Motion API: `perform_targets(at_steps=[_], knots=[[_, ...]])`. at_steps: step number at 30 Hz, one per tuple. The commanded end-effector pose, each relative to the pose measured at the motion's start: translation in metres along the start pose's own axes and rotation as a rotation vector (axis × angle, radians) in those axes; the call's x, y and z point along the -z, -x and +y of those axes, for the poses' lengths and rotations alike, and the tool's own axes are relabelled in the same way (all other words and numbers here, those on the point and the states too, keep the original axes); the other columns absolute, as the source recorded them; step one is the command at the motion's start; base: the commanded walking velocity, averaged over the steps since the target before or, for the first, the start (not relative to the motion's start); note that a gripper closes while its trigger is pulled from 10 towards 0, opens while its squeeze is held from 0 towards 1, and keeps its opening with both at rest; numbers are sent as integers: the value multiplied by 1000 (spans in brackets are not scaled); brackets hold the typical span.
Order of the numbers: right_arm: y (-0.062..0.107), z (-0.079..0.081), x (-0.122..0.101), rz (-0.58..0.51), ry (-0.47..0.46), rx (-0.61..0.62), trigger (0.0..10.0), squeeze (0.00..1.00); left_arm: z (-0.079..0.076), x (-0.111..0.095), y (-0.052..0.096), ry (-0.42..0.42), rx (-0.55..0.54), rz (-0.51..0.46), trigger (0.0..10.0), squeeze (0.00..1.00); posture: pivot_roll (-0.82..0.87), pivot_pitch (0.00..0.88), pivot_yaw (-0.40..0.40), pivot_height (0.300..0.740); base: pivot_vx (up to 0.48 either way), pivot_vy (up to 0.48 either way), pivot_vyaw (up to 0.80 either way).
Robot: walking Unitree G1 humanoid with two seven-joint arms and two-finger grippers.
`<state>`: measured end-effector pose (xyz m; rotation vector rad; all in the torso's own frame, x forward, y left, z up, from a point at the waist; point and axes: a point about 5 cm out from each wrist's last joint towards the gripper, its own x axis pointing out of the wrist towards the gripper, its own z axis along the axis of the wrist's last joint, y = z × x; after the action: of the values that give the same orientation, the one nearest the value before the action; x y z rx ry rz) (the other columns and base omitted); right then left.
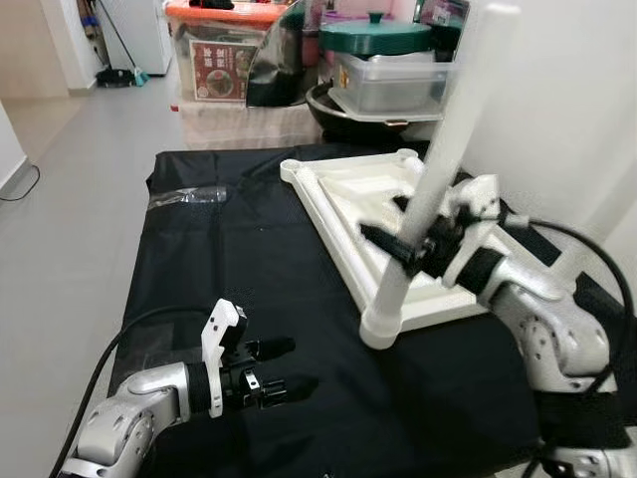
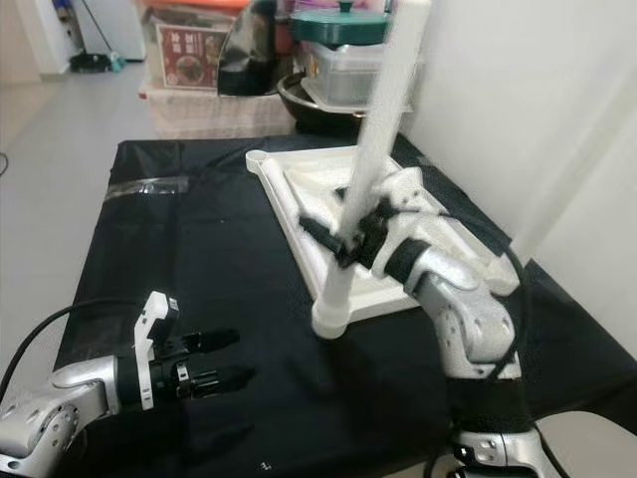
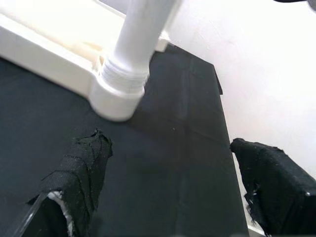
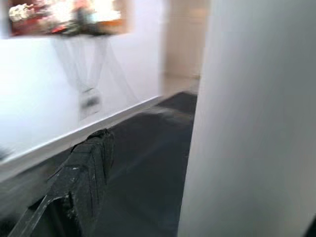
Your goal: Building children table
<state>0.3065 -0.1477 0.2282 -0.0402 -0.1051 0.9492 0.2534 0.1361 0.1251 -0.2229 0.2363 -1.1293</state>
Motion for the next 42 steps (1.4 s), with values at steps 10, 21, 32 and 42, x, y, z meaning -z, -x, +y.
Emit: perform_targets(at_steps=[10, 21, 32, 42], knots=[[-30, 22, 59, 217, -21, -63, 0, 0, 0, 0, 0, 4, -2, -1, 10000, 0, 61, 0, -113, 740, 0, 0, 0], [20, -29, 82, 268, -294, 1101, 0, 0, 0, -1, 2, 6, 0, -1, 10000, 0, 53, 0, -100, 740, 0, 0, 0], [-20, 14, 33, -8, -237, 607, 10000, 561, 2, -1, 3, 4, 7, 5, 10000, 0, 37, 0, -88, 740, 0, 0, 0], [-21, 57, 30, 63, -20, -231, 10000, 0, 2, -1, 0, 0, 4, -3, 10000, 0, 57, 0, -112, 740, 0, 0, 0]])
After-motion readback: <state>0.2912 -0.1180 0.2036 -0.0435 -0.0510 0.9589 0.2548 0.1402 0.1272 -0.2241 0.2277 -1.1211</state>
